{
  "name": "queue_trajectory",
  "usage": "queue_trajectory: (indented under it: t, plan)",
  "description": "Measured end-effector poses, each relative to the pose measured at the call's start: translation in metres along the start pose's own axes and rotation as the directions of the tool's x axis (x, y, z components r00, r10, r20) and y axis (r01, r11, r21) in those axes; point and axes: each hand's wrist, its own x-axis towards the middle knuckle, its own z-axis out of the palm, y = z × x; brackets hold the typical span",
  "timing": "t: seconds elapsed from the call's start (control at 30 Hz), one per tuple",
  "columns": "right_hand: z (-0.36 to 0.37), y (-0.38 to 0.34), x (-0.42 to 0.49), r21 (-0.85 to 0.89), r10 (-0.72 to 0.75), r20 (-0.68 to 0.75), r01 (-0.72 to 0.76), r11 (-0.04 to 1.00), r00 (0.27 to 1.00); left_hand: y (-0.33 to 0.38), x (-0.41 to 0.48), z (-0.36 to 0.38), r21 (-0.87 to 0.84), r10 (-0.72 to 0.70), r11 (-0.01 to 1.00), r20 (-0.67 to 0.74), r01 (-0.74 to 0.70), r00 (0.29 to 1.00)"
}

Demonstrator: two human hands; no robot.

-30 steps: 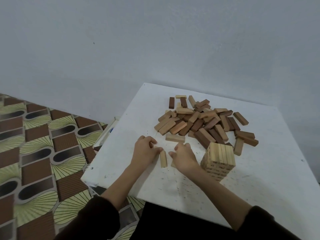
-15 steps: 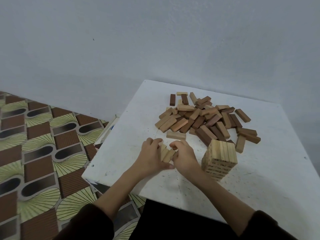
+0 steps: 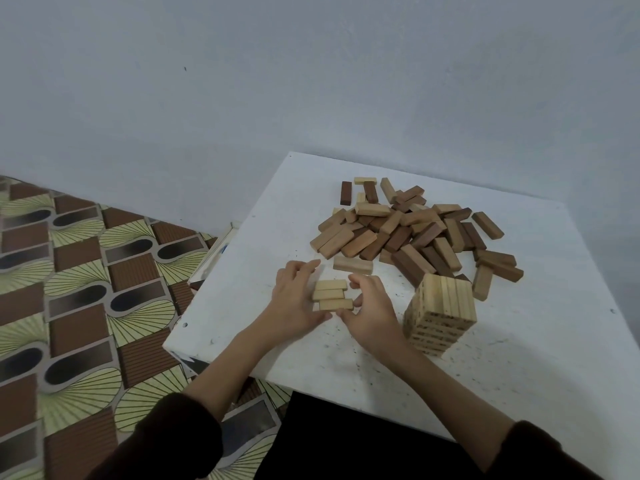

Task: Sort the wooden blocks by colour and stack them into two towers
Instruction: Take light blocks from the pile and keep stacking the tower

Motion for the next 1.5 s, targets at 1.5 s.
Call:
queue_trajectory:
  t: [1.5]
  plan:
    - [0.017, 0.015, -0.002, 0.135, -0.086, -0.172, 0.11, 0.985, 0.981, -0.003, -0.001, 0.004, -0.248, 0.076, 0.966, -0.009, -0.076, 0.997]
